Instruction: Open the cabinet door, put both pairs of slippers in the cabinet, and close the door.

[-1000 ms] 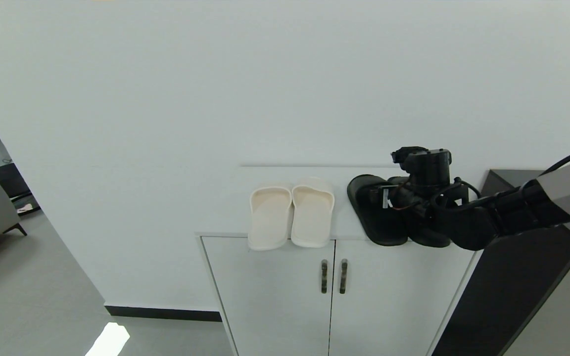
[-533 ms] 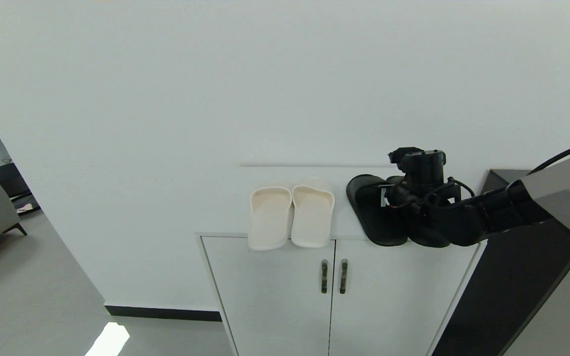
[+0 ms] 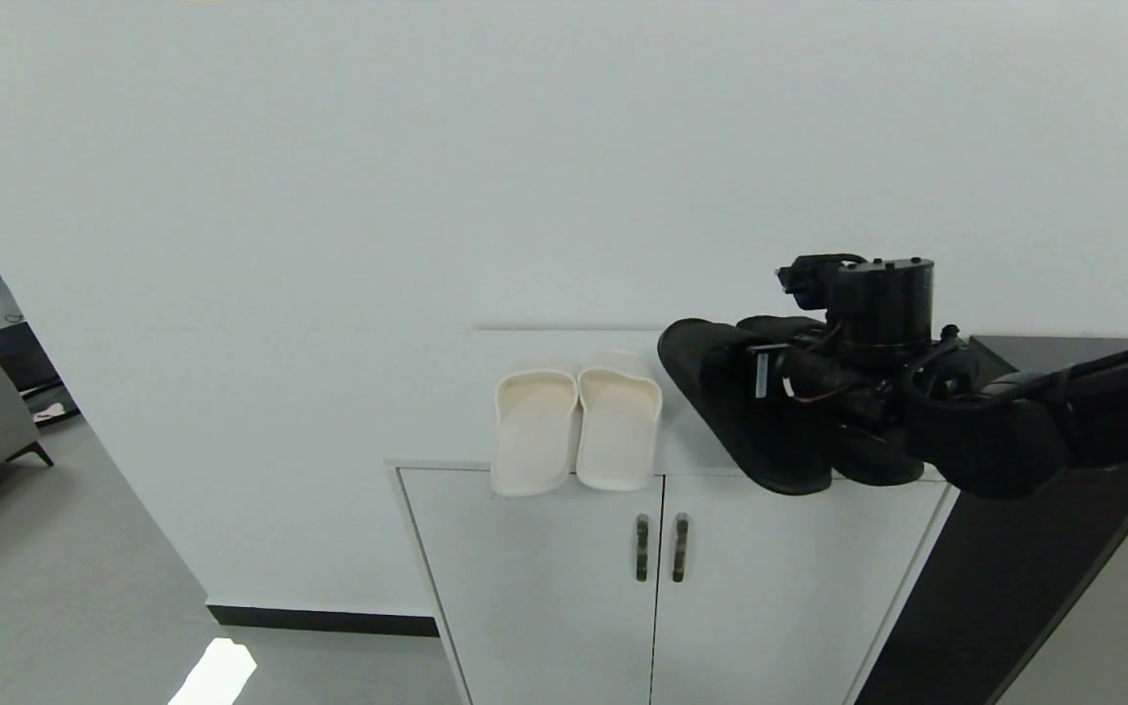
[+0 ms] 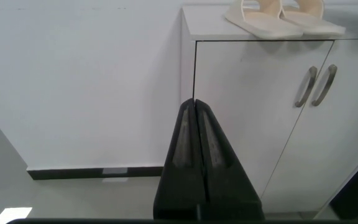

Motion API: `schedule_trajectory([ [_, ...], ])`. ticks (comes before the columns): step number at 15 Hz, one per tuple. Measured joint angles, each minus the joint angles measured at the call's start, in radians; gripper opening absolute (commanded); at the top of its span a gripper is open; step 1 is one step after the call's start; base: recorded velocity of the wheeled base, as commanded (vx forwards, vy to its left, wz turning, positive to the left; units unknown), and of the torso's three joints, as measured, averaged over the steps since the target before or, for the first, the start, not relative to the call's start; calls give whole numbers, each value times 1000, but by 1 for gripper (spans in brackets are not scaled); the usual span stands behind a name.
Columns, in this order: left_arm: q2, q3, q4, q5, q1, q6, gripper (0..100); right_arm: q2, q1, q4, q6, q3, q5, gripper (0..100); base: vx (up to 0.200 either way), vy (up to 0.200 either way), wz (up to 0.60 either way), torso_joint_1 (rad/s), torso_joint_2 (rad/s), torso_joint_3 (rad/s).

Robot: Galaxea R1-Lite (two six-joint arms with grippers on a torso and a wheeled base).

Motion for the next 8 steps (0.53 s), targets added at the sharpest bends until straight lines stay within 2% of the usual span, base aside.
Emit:
schedule_trajectory([
  [4,0,0,0,-1,0,1,0,-243,162,-3,58,287,122,0,0,0,0,0,0,0],
  [8,0,0,0,-4,0,3,0,-420,281,-9,110,487,169,0,0,0,0,0,0,0],
])
